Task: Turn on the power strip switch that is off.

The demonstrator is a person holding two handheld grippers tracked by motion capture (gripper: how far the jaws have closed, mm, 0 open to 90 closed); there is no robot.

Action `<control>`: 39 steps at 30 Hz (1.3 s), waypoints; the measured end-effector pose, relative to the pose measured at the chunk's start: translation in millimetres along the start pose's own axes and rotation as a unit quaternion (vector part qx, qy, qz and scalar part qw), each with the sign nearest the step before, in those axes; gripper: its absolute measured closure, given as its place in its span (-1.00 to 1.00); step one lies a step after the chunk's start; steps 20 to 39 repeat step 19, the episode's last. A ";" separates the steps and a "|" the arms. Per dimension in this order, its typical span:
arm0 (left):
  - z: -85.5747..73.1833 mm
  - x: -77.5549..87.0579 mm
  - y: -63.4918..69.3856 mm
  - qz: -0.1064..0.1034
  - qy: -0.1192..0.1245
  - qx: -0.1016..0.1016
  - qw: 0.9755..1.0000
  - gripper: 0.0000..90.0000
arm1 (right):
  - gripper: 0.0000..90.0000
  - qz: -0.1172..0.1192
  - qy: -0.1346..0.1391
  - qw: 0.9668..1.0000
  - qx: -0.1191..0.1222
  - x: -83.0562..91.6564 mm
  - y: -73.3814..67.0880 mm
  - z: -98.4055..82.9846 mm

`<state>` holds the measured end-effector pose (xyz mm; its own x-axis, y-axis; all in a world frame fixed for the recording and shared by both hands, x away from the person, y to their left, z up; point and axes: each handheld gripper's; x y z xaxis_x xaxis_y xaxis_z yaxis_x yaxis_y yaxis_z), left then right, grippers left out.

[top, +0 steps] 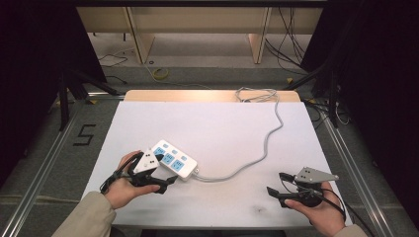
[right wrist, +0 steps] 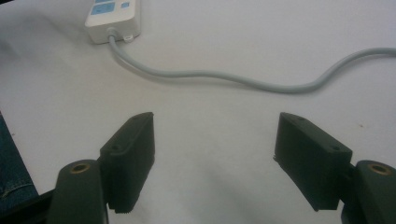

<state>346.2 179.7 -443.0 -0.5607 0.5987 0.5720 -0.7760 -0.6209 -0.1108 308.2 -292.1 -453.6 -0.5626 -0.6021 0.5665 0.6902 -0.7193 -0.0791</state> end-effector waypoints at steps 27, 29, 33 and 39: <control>-13.3 5.6 6.6 0.001 -0.025 -0.012 1.000 -0.64 | -0.35 0.000 -0.001 1.000 0.001 -0.1 0.5 -0.2; -13.3 5.6 6.6 0.001 -0.025 -0.012 1.000 -0.64 | -0.35 0.000 -0.001 1.000 0.001 -0.1 0.5 -0.2; -13.3 5.6 6.6 0.001 -0.025 -0.012 1.000 -0.64 | -0.35 0.000 -0.001 1.000 0.001 -0.1 0.5 -0.2; -13.3 5.6 6.6 0.001 -0.025 -0.012 1.000 -0.64 | -0.35 0.000 -0.001 1.000 0.001 -0.1 0.5 -0.2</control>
Point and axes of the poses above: each handheld gripper's, and its own axes: x roughly backward along the jaws, z roughly out of its top, y roughly to its right
